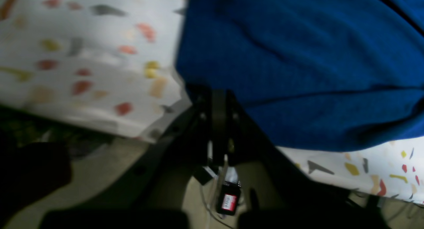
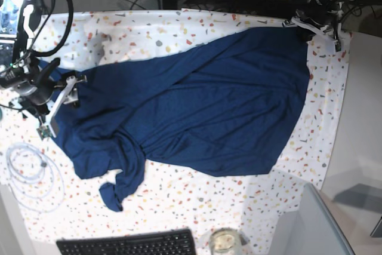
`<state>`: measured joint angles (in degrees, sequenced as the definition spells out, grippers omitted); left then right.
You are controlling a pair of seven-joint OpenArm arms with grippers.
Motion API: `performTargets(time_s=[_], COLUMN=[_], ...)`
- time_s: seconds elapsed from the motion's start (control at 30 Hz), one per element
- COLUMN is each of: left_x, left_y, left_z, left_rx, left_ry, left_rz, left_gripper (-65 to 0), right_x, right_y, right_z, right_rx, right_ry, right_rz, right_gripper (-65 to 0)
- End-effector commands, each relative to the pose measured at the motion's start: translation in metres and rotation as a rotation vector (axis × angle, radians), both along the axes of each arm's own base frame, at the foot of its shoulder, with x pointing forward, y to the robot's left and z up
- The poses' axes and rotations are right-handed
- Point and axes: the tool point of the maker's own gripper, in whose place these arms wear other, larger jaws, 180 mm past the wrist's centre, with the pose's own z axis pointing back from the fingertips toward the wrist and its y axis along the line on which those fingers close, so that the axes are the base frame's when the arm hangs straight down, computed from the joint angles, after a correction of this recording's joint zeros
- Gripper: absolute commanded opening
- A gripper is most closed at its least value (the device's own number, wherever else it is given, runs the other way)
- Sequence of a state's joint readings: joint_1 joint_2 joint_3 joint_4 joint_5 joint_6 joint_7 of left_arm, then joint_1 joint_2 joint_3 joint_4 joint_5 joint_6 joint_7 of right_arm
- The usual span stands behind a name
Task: Layout the t-shirt on the table in an organized manner, then fold the t-shirt properly
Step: 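Move the left gripper to the shirt's hem corner and grasp it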
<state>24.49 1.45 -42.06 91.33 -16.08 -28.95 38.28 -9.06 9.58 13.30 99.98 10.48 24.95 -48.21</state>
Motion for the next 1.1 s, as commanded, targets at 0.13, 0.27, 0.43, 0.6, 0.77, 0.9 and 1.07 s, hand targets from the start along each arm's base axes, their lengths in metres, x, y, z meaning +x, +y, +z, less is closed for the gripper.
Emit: performTargets(time_s=[0.13, 0.27, 0.43, 0.6, 0.77, 0.9, 1.07], left_x=[0.016, 0.034, 0.068, 0.101, 0.131, 0.149, 0.177], left_y=[0.009, 0.009, 0.006, 0.002, 0.005, 0.009, -0.011], left_z=[0.049, 0.066, 0.078, 0.091, 0.101, 0.092, 0.074], left_rx=[0.106, 0.127, 0.114, 0.090, 0.054, -0.007, -0.070], left_ry=[-0.108, -0.101, -0.113, -0.132, -0.181, -0.174, -0.137], left_rz=[-0.014, -0.018, -0.024, -0.028, 0.024, 0.094, 0.050], left_gripper=[-65.0, -65.0, -65.0, -65.0, -65.0, -65.0, -65.0], right_x=[0.000, -0.003, -0.003, -0.003, -0.005, -0.008, -0.015], right_y=[-0.004, -0.004, -0.004, -0.004, -0.005, -0.006, -0.007], right_z=[0.005, 0.003, 0.003, 0.002, 0.001, -0.006, -0.019], right_rx=[-0.005, -0.005, -0.005, -0.007, -0.007, -0.003, 0.006], right_ry=[-0.021, -0.014, -0.014, -0.010, -0.005, 0.014, 0.055], right_rz=[0.001, 0.001, 0.001, 0.001, -0.001, -0.005, -0.014], right_gripper=[-26.0, -26.0, -26.0, -26.0, -26.0, -26.0, -26.0])
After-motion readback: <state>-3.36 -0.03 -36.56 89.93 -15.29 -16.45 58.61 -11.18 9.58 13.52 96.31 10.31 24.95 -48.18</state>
